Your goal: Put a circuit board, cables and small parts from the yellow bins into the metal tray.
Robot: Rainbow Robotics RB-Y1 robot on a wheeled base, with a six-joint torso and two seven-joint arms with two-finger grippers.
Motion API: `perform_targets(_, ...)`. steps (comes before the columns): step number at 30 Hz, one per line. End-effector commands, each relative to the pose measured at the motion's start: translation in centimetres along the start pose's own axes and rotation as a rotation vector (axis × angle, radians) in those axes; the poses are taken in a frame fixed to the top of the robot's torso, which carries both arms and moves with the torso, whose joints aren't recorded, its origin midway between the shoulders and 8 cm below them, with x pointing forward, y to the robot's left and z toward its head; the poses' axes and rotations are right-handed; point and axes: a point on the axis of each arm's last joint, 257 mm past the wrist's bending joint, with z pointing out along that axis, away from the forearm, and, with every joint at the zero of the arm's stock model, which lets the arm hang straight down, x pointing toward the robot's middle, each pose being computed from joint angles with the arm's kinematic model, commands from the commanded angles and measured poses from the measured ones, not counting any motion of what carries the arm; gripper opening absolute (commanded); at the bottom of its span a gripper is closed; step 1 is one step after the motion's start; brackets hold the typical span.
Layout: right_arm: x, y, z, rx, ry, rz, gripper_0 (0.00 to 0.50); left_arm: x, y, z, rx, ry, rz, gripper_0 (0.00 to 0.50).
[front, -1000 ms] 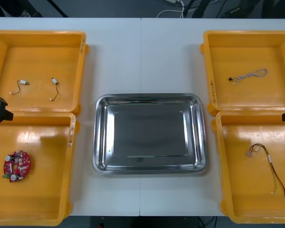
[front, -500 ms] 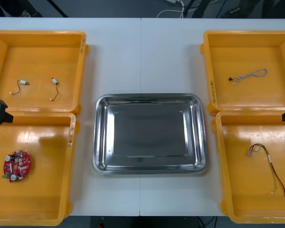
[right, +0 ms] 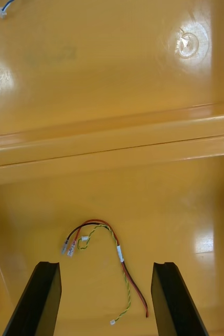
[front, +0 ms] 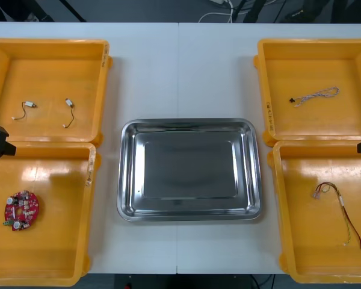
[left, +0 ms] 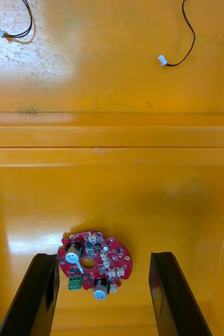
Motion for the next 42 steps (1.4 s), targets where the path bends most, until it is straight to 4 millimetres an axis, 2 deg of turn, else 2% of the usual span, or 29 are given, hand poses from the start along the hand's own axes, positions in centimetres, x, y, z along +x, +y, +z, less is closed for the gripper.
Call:
perform_targets(1, -1.2, -1.0, -2.0, 0.025, -0.046, -0.050, 0.500, -0.1, 2.3, -1.5, -0.057, 0.000, 0.238, 0.500)
perform_targets(7, -0.1, -1.3, -1.3, 0.021, -0.024, -0.053, 0.500, 0.2, 3.1, -1.6, -0.068, -0.011, 0.334, 0.500)
perform_targets(14, 1.5, -1.3, -0.3, 0.005, -0.010, -0.075, 0.500, 0.9, 3.0, -1.2, -0.024, -0.032, 0.436, 0.500)
perform_targets(19, 3.1, -0.9, 0.5, -0.009, -0.016, -0.115, 0.500, 2.4, 3.3, -0.9, 0.001, -0.026, 0.528, 0.500)
perform_targets(30, 6.9, -2.9, 2.8, 0.019, -0.022, -0.115, 0.500, 4.7, 5.2, -0.1, -0.040, -0.022, 0.728, 0.500)
perform_targets(35, 8.2, -3.0, 3.7, 0.008, -0.012, -0.120, 0.500, 5.4, 5.7, 0.3, -0.048, -0.029, 0.790, 0.500)
perform_targets(42, 8.4, -2.9, 5.4, 0.039, -0.039, -0.172, 0.500, 6.8, 6.3, 1.2, -0.046, -0.035, 0.870, 0.500)
